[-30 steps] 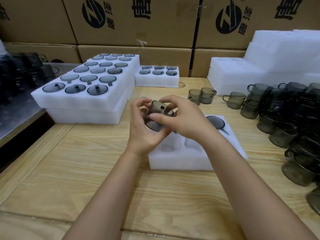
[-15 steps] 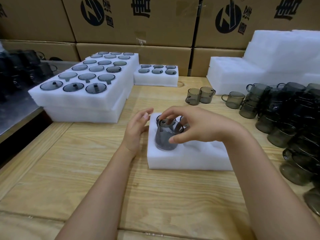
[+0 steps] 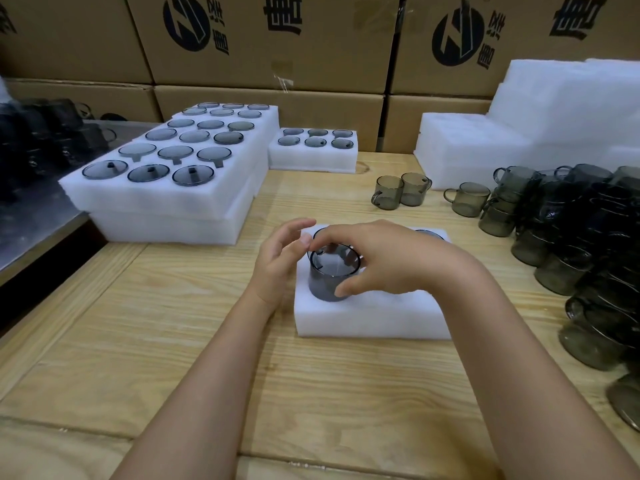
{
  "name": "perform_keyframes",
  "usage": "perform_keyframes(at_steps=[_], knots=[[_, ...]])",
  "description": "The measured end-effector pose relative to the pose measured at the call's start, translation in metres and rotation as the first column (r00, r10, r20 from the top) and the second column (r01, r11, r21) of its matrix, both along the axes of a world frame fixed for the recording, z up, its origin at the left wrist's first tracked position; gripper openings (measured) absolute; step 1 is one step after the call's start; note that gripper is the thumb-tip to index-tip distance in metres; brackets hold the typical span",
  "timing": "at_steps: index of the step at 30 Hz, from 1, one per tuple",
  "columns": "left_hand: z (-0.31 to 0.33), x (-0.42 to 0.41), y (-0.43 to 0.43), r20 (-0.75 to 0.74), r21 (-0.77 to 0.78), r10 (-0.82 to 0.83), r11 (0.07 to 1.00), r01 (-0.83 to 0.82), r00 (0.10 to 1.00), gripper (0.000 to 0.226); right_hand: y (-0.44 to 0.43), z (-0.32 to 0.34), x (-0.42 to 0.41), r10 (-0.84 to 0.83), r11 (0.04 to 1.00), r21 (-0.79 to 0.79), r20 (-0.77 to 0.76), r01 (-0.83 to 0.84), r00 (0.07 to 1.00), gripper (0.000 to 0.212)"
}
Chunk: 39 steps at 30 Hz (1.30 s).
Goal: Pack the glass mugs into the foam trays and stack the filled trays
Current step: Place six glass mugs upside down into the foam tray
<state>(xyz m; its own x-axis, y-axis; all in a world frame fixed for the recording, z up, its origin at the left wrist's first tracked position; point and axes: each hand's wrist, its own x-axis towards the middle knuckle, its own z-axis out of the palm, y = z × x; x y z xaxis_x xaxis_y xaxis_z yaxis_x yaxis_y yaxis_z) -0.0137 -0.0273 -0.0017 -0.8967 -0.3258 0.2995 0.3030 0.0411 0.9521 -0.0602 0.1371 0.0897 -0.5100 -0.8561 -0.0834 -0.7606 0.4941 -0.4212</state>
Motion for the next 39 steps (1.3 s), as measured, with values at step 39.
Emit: perform_keyframes(at_steps=[39], knots=[[0.046,0.003,0.022,0.388,-0.83,0.049,0.452,0.326,0.92,0.037,-0.054,-0.057,0.025,-0.18,0.975,0.087,-0.232,0.205,0.956,0.062]])
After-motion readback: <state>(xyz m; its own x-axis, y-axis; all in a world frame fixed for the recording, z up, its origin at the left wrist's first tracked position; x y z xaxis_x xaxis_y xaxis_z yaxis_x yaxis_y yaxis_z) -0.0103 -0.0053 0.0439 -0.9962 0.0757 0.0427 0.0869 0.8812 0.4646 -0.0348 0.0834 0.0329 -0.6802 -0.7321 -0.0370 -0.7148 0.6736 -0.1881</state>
